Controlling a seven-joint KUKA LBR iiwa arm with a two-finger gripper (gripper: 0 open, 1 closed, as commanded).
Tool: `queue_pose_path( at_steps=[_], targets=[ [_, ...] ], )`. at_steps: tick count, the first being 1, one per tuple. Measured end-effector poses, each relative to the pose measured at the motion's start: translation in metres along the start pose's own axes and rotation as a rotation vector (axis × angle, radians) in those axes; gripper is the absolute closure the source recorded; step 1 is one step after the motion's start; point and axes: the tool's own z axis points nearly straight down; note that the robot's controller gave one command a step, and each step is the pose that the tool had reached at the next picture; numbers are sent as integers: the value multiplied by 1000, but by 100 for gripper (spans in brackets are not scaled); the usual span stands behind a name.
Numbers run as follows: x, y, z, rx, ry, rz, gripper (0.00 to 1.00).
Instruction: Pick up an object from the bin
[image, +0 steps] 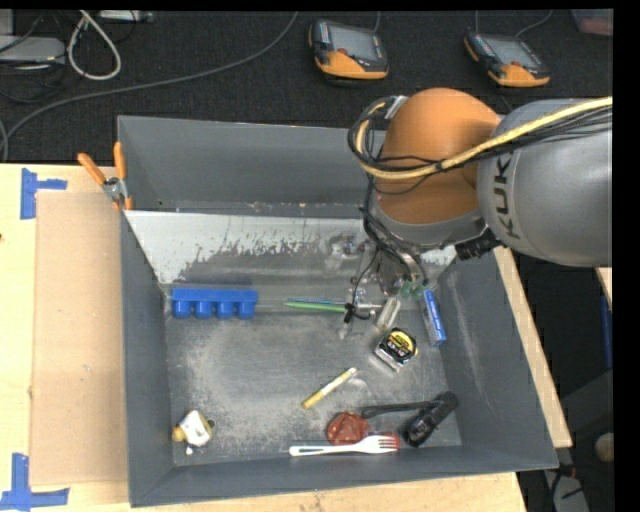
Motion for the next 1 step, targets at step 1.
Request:
queue_pose_path(
  at_steps=[1],
  targets=[
    [-1,0,-5,0,-8,1,0]
  ],
)
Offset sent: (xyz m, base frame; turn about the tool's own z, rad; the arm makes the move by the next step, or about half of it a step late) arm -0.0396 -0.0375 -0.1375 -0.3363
